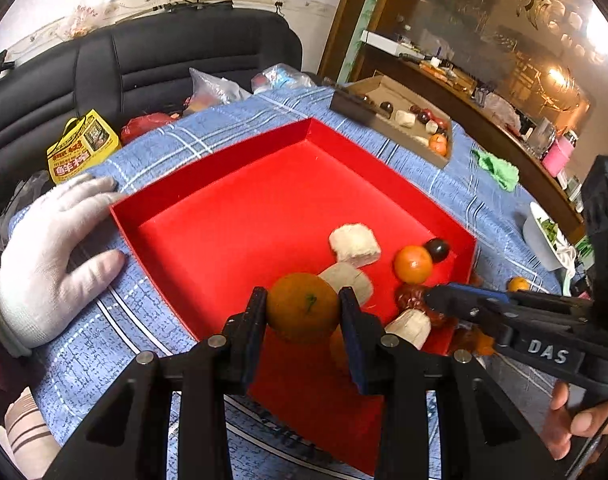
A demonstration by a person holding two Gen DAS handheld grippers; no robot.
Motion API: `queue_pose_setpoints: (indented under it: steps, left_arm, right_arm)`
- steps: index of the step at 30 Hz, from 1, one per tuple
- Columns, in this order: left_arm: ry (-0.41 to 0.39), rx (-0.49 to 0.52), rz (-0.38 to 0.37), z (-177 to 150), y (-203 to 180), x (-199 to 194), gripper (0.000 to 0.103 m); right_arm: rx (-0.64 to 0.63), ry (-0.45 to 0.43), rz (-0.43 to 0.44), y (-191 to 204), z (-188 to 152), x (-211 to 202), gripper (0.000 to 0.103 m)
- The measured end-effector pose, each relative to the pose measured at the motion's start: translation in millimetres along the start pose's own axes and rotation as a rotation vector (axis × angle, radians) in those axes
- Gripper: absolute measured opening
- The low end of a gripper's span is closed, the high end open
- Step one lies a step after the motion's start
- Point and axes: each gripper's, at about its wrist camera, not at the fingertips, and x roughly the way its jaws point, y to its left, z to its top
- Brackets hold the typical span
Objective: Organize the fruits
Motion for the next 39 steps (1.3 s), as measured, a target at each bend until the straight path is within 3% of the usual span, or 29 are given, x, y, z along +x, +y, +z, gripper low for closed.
queue_pose_setpoints:
  steps: [4,5,6,7,8,9,12,14,16,25,39]
  left_arm:
    - [-0.001,0.021,0.007,-5.4,-3.9,3.0,0.035]
    - [-0.012,0.025,0.01,-6.5,-5.4,1.6,0.036]
    - [-0.028,0.031,0.01,-7.4,-7.0,-0.7,0.042]
    - [-0.04,0.037,0.008,-7.8,-8.5,-3.2,0.051]
    - [-0.053,0.041,0.006,-8.3,-10.2,-6.1,0.075]
    - [-0.069,0.046,-0.003,-8.4,-12.1,-9.8,0.085]
    - [-0.094,0.057,-0.027,-8.1,-18.7,-20.4,0.086]
    - [-0.118,0.063,-0.033,-8.9,-22.3,-29.4,0.09]
    - [-0.131,0.068,-0.033,-10.0,-24.5,-36.3,0.096]
    - [-0.126,0.135,0.02,-13.9,-19.3,-54.0,0.099]
    - [-0.136,0.166,0.048,-14.6,-11.5,-65.2,0.099]
  right_arm:
    - [-0.024,-0.038,-0.01,4.5,-3.7,-11.3,0.02]
    - [-0.025,-0.05,-0.01,5.5,-5.9,-16.7,0.024]
    - [-0.024,-0.063,-0.015,6.6,-8.2,-21.8,0.03]
    - [-0.022,-0.077,-0.018,7.5,-10.6,-27.4,0.047]
    - [-0.016,-0.103,-0.016,8.2,-14.7,-35.8,0.063]
    - [-0.01,-0.132,-0.024,8.9,-18.9,-44.3,0.067]
    - [0.006,-0.188,-0.049,11.5,-30.7,-65.6,0.076]
    - [0.027,-0.218,-0.063,13.0,-41.1,-79.3,0.091]
    - [0.044,-0.246,-0.079,15.2,-50.7,-91.6,0.099]
    - [0.099,-0.26,-0.106,26.0,-89.7,-119.1,0.103]
    - [0.086,-0.26,-0.121,42.6,-89.0,-124.0,0.103]
